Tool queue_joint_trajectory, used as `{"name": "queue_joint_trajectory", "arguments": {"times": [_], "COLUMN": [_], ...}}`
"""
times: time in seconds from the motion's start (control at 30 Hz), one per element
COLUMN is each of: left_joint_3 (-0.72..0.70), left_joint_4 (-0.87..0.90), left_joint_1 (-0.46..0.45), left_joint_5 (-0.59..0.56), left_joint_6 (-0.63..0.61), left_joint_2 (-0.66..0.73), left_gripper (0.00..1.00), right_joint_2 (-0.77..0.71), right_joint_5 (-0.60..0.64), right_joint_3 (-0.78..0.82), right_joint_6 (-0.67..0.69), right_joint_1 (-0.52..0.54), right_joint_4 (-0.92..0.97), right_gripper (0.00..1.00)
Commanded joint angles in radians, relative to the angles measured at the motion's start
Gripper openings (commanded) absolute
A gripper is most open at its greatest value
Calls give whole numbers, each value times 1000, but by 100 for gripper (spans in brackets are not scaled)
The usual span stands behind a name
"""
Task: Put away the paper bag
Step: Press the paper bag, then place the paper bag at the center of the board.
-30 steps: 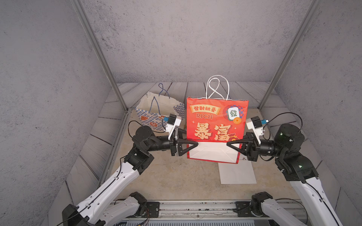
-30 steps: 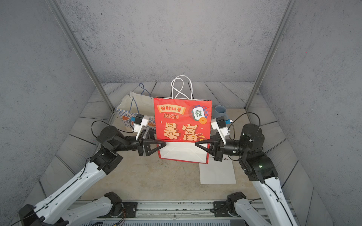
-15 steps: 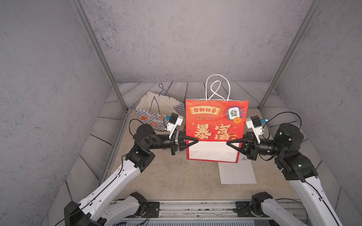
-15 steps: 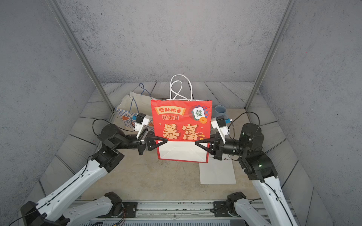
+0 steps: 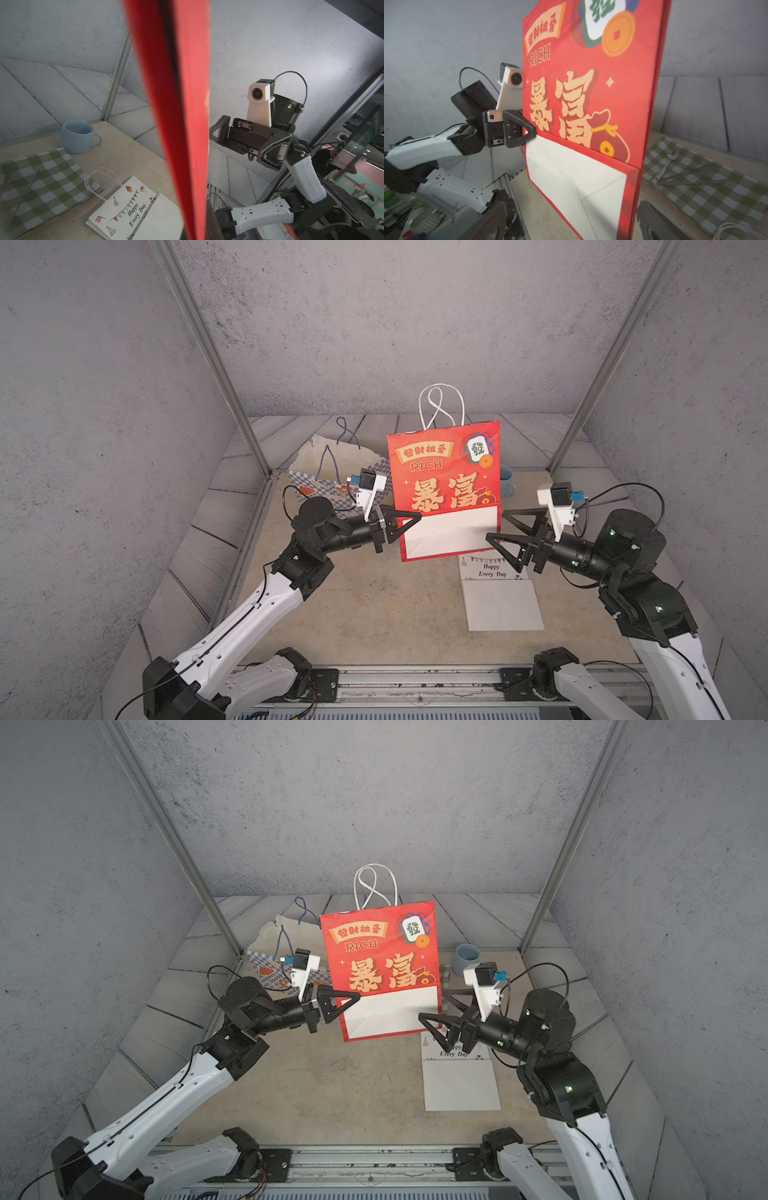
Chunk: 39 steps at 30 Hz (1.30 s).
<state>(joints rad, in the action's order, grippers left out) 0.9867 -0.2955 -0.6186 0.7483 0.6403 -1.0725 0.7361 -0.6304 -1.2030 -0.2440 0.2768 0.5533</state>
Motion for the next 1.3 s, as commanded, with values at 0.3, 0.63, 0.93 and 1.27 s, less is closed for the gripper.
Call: {"name": "queue_joint_trajectory", "arguments": {"times": [0.3, 0.63, 0.93, 1.27], "left_joint_3": [-70, -65, 17, 142], "left_joint_4": [69, -79, -217, -325], "left_joint_1": [-180, -413, -522, -558], "left_joint_5": [-399, -557, -539, -507], "left_joint_6": [140, 292, 318, 432], "left_joint_2": [-31, -228, -478, -733], "left_gripper": [0, 0, 0, 0], "right_joint_2": [-127, -190, -193, -193], "right_joint_5": [525, 527, 480, 462], "right_joint_3": [13, 38, 29, 36], "right_joint_6": [114, 84, 73, 78], "right_joint_1": [4, 5, 4, 5], "right_joint_4": [261, 232, 230, 242], "right_gripper": [99, 99, 99, 100]}}
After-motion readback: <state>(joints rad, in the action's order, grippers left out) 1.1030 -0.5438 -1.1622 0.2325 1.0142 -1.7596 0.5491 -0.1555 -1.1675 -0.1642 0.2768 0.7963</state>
